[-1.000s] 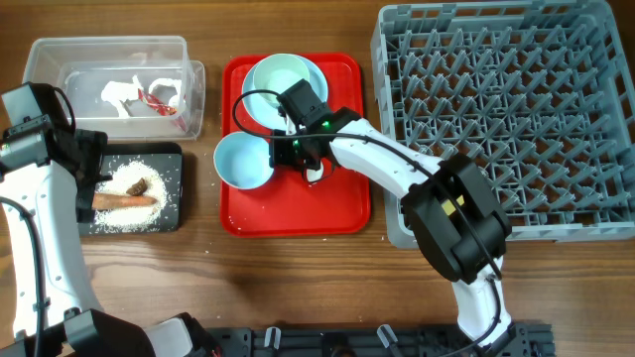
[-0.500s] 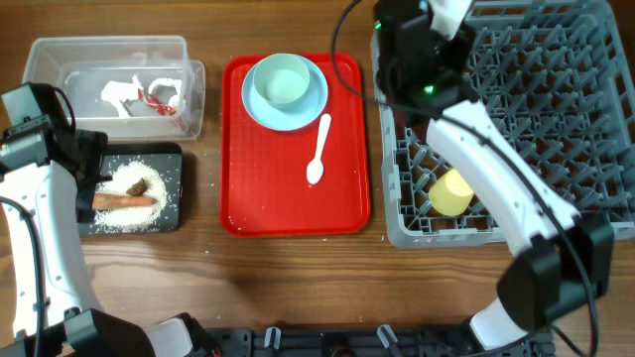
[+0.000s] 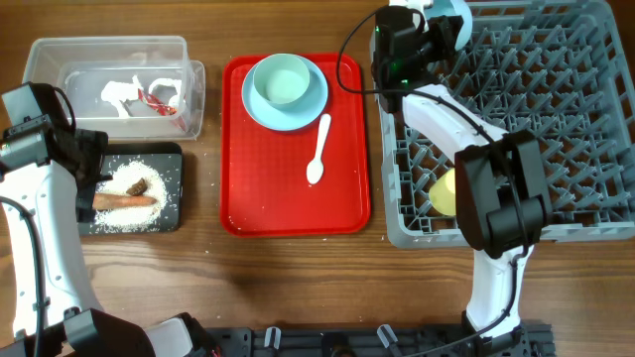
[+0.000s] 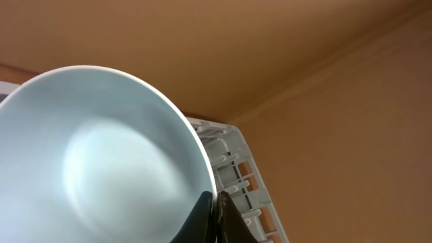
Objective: Sort waste into correct bins and load items into the dishwasher rack
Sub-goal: 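Place the light-blue bowl into the dishwasher rack with the right gripper, then grasp the light-green bowl on the blue plate with the right gripper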
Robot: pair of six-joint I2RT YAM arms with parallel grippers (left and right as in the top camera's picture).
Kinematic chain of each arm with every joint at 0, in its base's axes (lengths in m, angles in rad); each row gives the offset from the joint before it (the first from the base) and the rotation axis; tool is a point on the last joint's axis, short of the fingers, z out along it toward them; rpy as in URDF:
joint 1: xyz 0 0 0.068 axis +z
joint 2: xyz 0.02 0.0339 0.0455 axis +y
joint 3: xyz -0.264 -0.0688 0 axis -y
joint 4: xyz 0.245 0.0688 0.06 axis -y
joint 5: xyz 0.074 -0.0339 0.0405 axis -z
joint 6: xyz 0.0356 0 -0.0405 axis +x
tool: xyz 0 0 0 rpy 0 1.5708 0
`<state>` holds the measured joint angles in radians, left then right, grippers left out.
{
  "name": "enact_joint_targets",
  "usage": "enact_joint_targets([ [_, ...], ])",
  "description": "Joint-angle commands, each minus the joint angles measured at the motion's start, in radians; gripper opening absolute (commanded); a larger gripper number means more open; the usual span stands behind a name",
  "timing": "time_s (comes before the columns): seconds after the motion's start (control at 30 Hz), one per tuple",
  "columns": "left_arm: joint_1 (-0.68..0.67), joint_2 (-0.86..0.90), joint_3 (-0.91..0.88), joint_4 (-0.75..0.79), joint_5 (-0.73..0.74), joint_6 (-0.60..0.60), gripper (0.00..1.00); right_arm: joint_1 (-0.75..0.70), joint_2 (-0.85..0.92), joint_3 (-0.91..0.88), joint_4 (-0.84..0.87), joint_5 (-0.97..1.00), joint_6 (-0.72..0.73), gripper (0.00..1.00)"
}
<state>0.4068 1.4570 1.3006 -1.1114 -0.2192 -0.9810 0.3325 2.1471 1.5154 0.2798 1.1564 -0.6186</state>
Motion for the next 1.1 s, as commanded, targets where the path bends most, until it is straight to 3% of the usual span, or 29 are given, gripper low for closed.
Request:
enact_joint_targets([
  [0.0,0.003,0.003,0.005,-0.001,-0.009,0.009,1.00,0.028,0.017,0.014,-0.005,-0.003,0.016,0.04],
  [0.2,0.003,0.003,0.005,-0.001,-0.009,0.009,1.00,0.097,0.017,0.014,-0.058,-0.003,0.016,0.05],
  [0.27,0.003,0.003,0.005,-0.001,-0.009,0.009,1.00,0.111,0.017,0.014,-0.058,-0.003,0.016,0.21],
  [0.3,0.003,0.003,0.005,-0.001,-0.010,0.009,1.00,0.117,0.017,0.014,-0.056,-0.003,0.016,0.38],
  [0.43,0.003,0.003,0.005,-0.001,-0.010,0.009,1.00,0.135,0.017,0.014,-0.048,-0.003,0.016,0.46],
  [0.57,0.003,0.003,0.005,-0.001,-0.010,0.009,1.00,0.139,0.016,0.014,-0.042,0.001,0.016,0.98],
  [0.7,0.003,0.003,0.005,-0.001,-0.009,0.008,1.00,0.177,0.012,0.014,0.132,0.052,0.009,1.00],
  [0.8,0.003,0.003,0.005,-0.001,-0.009,0.009,1.00,0.234,0.005,0.014,0.268,0.040,-0.082,1.00],
  [0.87,0.003,0.003,0.005,-0.001,-0.009,0.009,1.00,0.274,0.005,0.014,0.262,0.006,-0.078,1.00],
  [1.0,0.003,0.003,0.005,-0.001,-0.010,0.008,1.00,0.367,-0.005,0.015,-0.048,-0.293,0.276,1.00],
  [1.03,0.003,0.003,0.005,-0.001,-0.009,0.008,1.00,0.378,-0.026,0.015,-0.142,-0.357,0.414,0.99],
  [1.07,0.003,0.003,0.005,-0.001,-0.010,0.009,1.00,0.388,-0.080,0.015,-0.278,-0.476,0.663,1.00],
])
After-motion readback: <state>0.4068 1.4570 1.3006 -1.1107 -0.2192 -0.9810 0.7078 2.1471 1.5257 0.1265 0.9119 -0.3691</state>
